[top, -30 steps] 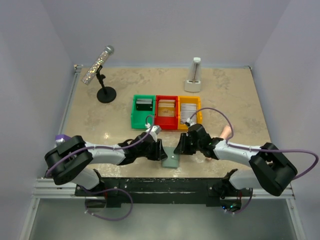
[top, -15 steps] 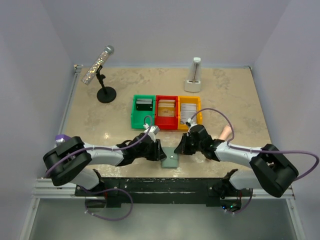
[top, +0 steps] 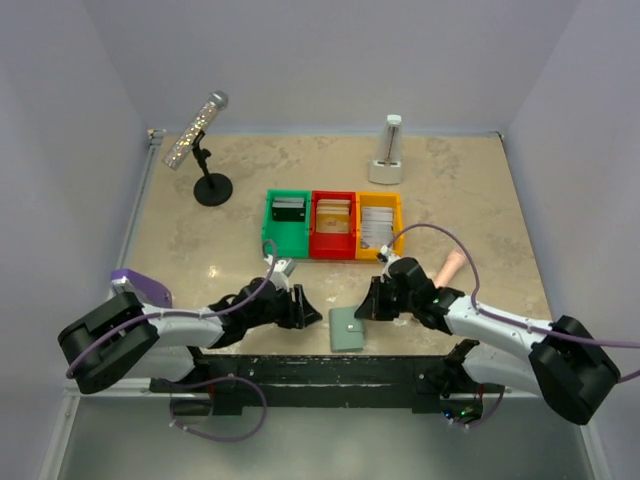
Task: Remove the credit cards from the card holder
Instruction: Pick up the card holder from the center of the board.
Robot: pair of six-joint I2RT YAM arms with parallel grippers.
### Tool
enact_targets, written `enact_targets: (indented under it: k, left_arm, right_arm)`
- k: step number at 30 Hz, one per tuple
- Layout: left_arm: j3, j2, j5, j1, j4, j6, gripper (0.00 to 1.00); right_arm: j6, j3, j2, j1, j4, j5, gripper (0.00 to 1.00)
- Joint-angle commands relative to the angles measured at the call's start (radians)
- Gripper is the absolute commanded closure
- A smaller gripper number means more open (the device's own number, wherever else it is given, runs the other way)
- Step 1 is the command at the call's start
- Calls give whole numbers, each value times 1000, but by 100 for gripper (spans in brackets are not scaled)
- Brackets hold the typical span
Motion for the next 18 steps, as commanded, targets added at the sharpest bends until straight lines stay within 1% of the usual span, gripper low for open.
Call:
enact_targets:
  k: [1,2,4,5,10,13,18]
  left_arm:
    - [-80,-24,75,5,268,-33,39]
    - [-98,-24,81,5,320,-44,36]
    - [-127,-25,103,7,406,-70,24]
    - [-134,-27,115,7,433,-81,21]
    - [-137,-54,156,18,473,-85,20]
    - [-138,-59,184,24,508,-87,22]
    - [-129,-18,218,33,546,-87,24]
  right_arm:
    - [-19,16,-80,6,-78,-42,100]
    - [-20,24,-97,6,-89,-45,100]
    - [-23,36,-131,4,-112,-51,100]
    - [-22,44,-143,6,-123,-51,100]
    - [-31,68,-183,4,-145,-66,100]
    - [-29,71,-198,4,-140,-82,100]
    - [-28,87,-206,6,-146,-89,100]
